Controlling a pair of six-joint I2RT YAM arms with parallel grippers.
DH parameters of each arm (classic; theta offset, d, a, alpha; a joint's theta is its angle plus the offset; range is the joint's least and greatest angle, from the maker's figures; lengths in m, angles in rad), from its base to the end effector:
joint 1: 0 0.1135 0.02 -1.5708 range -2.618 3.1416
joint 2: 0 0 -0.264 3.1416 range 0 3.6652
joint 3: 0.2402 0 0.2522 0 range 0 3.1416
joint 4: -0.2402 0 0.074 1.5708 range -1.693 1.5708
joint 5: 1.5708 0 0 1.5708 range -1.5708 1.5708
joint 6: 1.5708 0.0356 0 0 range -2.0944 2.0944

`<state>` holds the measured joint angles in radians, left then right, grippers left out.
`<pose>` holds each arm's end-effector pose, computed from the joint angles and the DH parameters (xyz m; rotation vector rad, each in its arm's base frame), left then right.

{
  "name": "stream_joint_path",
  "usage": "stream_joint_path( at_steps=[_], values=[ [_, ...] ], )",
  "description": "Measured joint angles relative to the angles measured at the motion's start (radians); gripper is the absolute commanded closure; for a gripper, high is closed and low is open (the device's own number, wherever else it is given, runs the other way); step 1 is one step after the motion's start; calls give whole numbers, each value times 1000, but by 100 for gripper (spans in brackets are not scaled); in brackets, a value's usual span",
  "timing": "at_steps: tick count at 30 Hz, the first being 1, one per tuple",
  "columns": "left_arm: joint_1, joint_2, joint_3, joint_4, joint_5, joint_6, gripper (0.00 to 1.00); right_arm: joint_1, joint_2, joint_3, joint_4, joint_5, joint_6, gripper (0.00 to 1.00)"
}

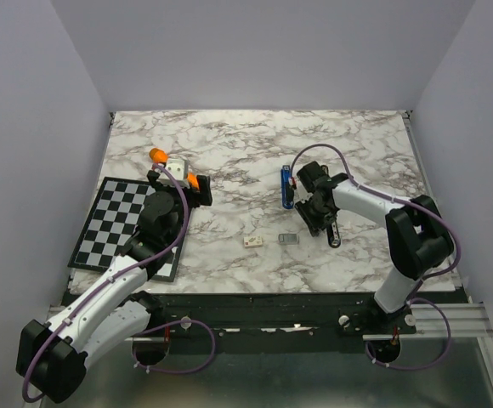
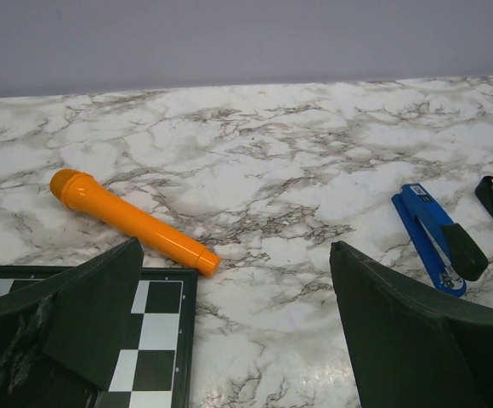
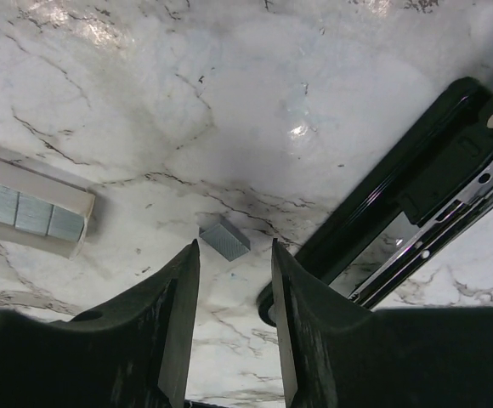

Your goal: Load the staples into the stapler

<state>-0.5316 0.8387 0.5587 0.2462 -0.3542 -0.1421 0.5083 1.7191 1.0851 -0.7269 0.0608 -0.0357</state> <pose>0.1811 -0.0922 0.2962 0.0377 1.6072 -0.2386 0.2760 0.1513 0.1707 -0.7763 2.8184 -0.0143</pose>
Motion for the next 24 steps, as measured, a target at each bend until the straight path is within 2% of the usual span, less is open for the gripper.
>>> stream_joint_path(
  at_steps=[13,24],
  values=[
    [-1,0,0,0,0,0,1,-19,23,-2,37,-93,-123,64],
    [-1,0,0,0,0,0,1,-19,23,-5,36,-109,-125,61]
  ],
)
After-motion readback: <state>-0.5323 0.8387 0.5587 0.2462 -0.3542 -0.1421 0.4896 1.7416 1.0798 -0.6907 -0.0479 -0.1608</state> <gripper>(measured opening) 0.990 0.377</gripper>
